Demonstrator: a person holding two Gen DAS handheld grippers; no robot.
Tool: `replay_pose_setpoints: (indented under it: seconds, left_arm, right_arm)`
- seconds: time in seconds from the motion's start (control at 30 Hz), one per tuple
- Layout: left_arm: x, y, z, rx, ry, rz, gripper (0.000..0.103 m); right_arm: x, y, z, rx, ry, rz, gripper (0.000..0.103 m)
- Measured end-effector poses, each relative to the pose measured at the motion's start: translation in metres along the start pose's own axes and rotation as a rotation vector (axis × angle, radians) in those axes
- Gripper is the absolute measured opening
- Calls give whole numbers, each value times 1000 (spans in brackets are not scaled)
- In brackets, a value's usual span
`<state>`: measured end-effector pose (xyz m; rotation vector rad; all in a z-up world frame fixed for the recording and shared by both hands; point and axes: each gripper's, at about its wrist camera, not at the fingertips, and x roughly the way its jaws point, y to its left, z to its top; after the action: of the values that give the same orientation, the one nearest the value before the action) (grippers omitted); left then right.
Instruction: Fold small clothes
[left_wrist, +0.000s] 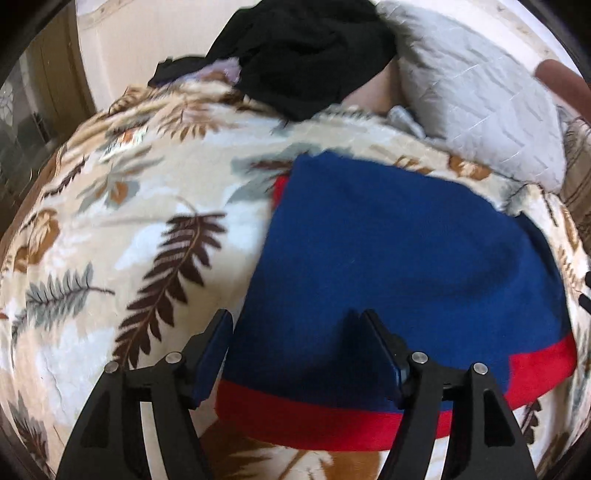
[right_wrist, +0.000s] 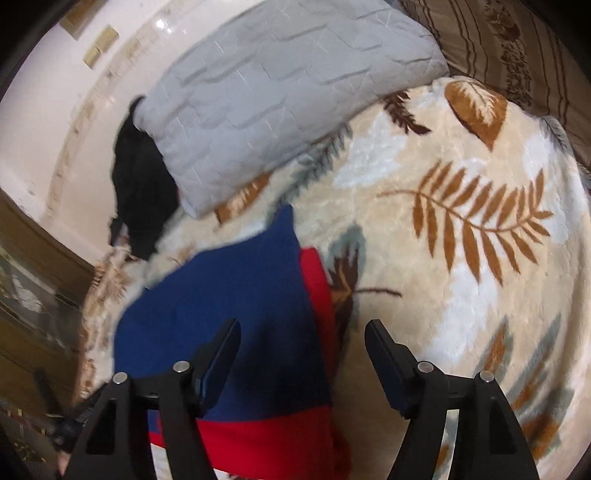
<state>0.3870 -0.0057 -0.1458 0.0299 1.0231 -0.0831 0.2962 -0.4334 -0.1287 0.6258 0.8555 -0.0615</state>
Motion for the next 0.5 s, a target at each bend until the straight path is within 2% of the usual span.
replay_pose_setpoints:
  seconds: [0.1,0.13,0.17,0.2,0.23,0.27,0.33,0.43,0.5]
  left_arm:
    - [8,-4,-3,17,8,5,72]
    - [8,-5,-3,25,6,3,72]
    - [8,-7,-3,37,2,6,72]
    - [8,-7,-3,44,-1,8,72]
    - [8,-7,-3,47,-2,8,72]
    - [7,-6,-3,46,-3,7,72]
    - [4,-5,-3,41,-13,7,72]
    - [-1,-5,-2,52,-44,35,72]
    - [2,-8,-3,72,-38,44,72]
  right_arm:
    - [13,5,1,-23,37,2,71]
    - [22,10,-1,-41,65,-19,65]
    - [30,13,-1,-57,85,-33,43]
    - [40,21,-6,-97,121,-52,26]
    - [48,27,-11,-138,152,-89,13]
    - [50,33,-17,-180,156,-132,11]
    - [43,41,-23,-225,135,-163,9]
    - [13,44,-27,-225,78,-170,9]
    - [9,39,-35,-221,85,-198,9]
